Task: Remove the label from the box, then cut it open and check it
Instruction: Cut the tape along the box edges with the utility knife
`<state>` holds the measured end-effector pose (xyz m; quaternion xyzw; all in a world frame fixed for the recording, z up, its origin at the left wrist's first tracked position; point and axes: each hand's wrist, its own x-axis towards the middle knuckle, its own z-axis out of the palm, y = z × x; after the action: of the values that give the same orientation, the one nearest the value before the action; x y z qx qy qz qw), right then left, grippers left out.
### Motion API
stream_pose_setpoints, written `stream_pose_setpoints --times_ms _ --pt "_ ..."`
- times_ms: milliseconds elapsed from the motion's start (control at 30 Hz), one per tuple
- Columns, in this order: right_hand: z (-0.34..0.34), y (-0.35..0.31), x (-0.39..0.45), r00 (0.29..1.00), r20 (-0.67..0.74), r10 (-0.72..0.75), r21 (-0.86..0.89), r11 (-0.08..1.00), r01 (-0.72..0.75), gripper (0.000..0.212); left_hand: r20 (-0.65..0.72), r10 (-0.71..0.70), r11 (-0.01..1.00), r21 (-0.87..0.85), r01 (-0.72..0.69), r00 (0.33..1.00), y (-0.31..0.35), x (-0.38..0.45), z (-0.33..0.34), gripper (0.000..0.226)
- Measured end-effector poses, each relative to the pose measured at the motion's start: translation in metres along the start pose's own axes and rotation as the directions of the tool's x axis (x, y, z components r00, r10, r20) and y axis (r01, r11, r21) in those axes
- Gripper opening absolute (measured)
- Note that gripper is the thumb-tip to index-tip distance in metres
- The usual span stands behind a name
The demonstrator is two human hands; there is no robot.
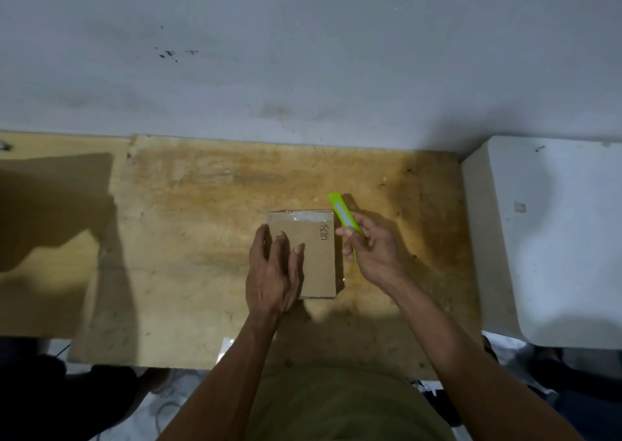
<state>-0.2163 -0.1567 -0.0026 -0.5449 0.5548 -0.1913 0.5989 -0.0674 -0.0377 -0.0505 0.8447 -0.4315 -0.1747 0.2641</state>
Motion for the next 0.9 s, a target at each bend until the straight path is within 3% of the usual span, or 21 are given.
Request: stream_pose_setpoints --times_ms 133,367,700,900 --pt "-0.007 -0.009 0.01 0.987 0.019 -0.161 -0.23 0.96 0.161 0.018 -0.034 0.037 0.999 -0.03 -0.038 0.999 -0.005 -0.001 0.004 0.043" --pt "-0.01 -0.03 0.032 0.944 0.164 -0.287 -0.522 0.787 0.33 0.026 -0.061 0.045 0.998 -0.046 -0.048 0.997 -0.01 -0.001 0.005 0.043" --pt "0.007 -0.046 0.056 0.797 0.445 -0.408 -0.643 0.474 0.601 0.03 -0.087 0.04 0.996 -0.075 -0.047 0.995 -0.011 0.001 0.008 0.04" --pt "0.008 -0.048 0.061 0.771 0.493 -0.404 -0.657 0.408 0.634 0.034 -0.1 0.028 0.996 -0.076 -0.036 0.995 -0.011 0.001 0.009 0.036"
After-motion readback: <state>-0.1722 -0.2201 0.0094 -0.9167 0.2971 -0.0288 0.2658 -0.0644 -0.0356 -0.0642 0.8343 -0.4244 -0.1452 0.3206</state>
